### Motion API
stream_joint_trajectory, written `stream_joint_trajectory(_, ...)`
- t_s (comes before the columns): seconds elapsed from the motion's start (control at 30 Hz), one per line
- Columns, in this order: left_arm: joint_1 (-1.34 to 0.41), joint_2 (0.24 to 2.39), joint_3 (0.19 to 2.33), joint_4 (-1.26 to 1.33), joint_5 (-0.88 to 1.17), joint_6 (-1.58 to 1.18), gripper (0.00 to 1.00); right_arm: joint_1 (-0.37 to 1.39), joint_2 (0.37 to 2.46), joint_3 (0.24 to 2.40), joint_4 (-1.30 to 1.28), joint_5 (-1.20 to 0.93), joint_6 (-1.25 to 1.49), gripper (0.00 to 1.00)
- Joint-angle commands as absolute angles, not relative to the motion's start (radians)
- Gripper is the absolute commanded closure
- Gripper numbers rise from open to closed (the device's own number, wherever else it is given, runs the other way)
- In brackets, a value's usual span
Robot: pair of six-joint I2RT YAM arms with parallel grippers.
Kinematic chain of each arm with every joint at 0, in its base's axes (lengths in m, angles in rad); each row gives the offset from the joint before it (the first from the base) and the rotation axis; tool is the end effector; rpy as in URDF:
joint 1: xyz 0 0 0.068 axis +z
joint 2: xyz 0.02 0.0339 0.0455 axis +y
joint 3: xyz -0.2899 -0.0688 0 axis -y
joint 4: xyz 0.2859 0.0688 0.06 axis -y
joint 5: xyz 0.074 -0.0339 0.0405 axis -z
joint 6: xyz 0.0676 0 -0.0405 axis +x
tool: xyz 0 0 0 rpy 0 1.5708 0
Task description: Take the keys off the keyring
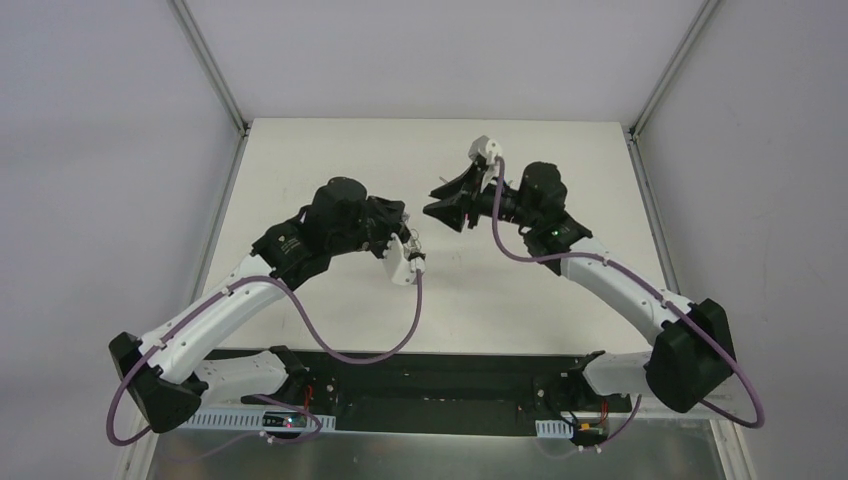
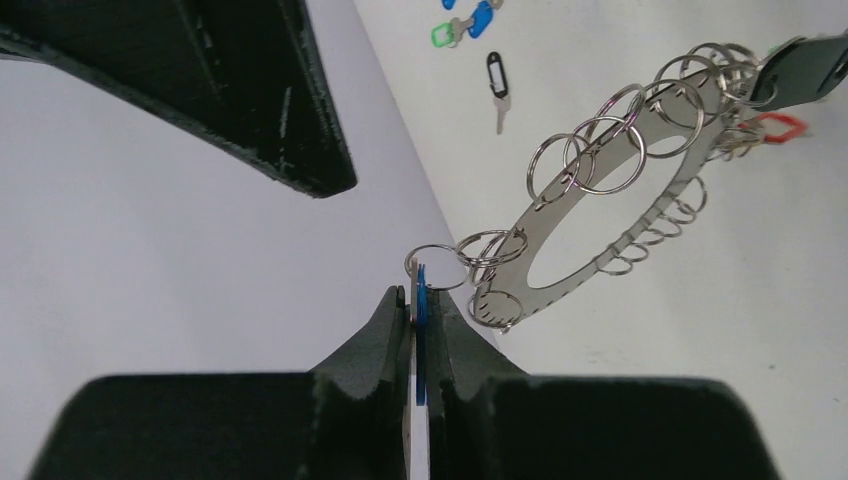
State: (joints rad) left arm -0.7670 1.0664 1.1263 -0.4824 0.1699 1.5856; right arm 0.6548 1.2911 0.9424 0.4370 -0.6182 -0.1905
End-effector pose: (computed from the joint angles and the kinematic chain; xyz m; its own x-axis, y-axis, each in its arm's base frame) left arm 0.2008 -0.2095 0.3866 0.7993 0.5983 -0.0558 0.2834 -0.2934 0.9130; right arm 0.2599 0.2489 0.3622 0.2494 -0.0031 -0.9684 -0.9237 0.2996 -0.2388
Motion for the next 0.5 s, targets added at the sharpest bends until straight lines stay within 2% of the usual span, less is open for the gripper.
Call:
stream_joint_trajectory(0.0, -0.760, 1.139, 1.230, -0.280, 0.168, 1.634, 1.00, 0.512, 1.360, 1.073, 0.540, -0.867, 0.036, 0.53)
stream_joint_trajectory(0.13, -0.703, 1.207, 1.283, -0.219, 0.294, 1.581, 1.00, 0.390, 1.443, 1.181, 0.545, -0.889, 0.285, 0.51)
stream_joint_trajectory(0.17, -0.694, 1.224, 1.287, -0.200, 0.304, 1.587, 1.00, 0.365, 1.460, 1.196, 0.546, -0.915, 0.309, 0.48)
stream_joint_trajectory(0.27, -0.673, 1.280, 1.324, -0.183, 0.337, 1.591, 1.00, 0.302, 1.492, 1.242, 0.547, -1.058, 0.315, 0.36)
stream_joint_trajectory(0.47, -0.642, 1.354, 1.390, -0.151, 0.431, 1.569, 1.00, 0.248, 1.521, 1.254, 0.605, -1.203, 0.276, 0.36)
